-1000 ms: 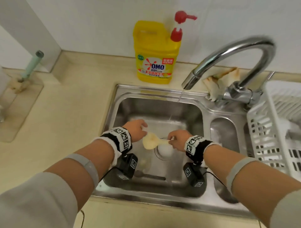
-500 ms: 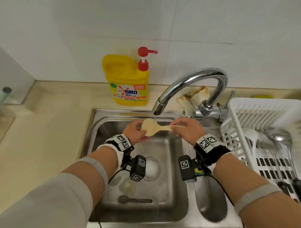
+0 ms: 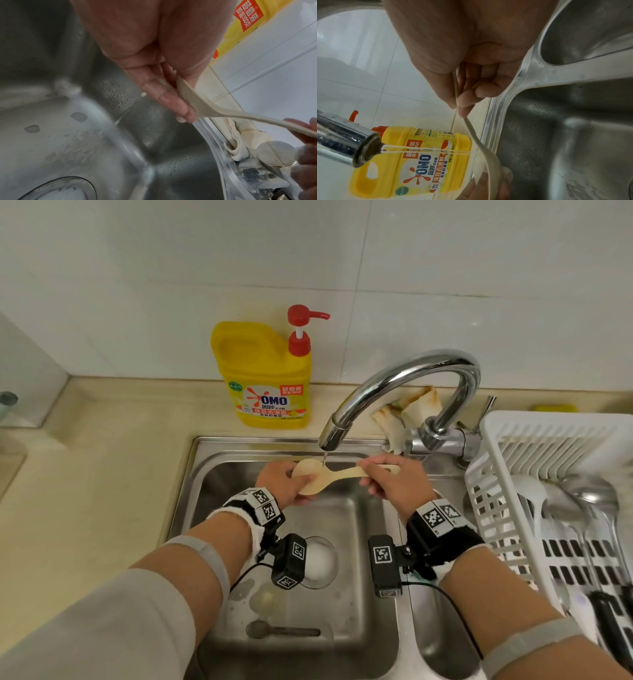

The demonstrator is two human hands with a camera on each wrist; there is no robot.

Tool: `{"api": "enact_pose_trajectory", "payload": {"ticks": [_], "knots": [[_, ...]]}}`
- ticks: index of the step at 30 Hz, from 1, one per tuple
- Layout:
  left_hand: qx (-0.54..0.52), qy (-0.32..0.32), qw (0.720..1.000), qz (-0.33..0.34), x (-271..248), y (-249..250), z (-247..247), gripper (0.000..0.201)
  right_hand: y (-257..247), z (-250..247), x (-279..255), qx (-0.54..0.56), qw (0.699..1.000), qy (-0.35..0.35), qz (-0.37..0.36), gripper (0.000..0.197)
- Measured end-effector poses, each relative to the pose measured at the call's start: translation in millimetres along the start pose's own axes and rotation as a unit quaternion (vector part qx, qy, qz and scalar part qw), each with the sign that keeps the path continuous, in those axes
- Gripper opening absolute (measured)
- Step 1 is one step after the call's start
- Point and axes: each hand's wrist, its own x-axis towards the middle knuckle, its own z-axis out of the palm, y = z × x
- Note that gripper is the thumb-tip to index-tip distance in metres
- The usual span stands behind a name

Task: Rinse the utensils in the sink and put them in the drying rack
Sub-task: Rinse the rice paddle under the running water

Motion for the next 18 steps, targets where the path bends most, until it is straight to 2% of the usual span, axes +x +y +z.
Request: {"api": "enact_pose_trajectory", "payload": {"ticks": [2,8,13,16,18], "knots": [[0.002,-0.007,1.000,0.001,-1,2,1,0.025,2,3,1,0.025,1.000,0.011,0.009,0.011],[0.016,-0.025,1.000,-0.005,1,5,5,0.027,6,9,-1,0.080,0.997,0.009,0.007,0.011],[0.001,-0.034,0.999,0.014,-1,5,12,0.046,6,10,0,0.078,0.997,0.003,-0.013,0.014],[-0.051,-0.050,0.997,-0.004,0,3,13,0.040,7,7,3,0.074,0.997,0.003,-0.018,0.015],[-0.044,-0.057,0.997,-0.015,-1,4,11,0.033,7,5,5,0.070,0.997,0.002,-0.027,0.015]]}}
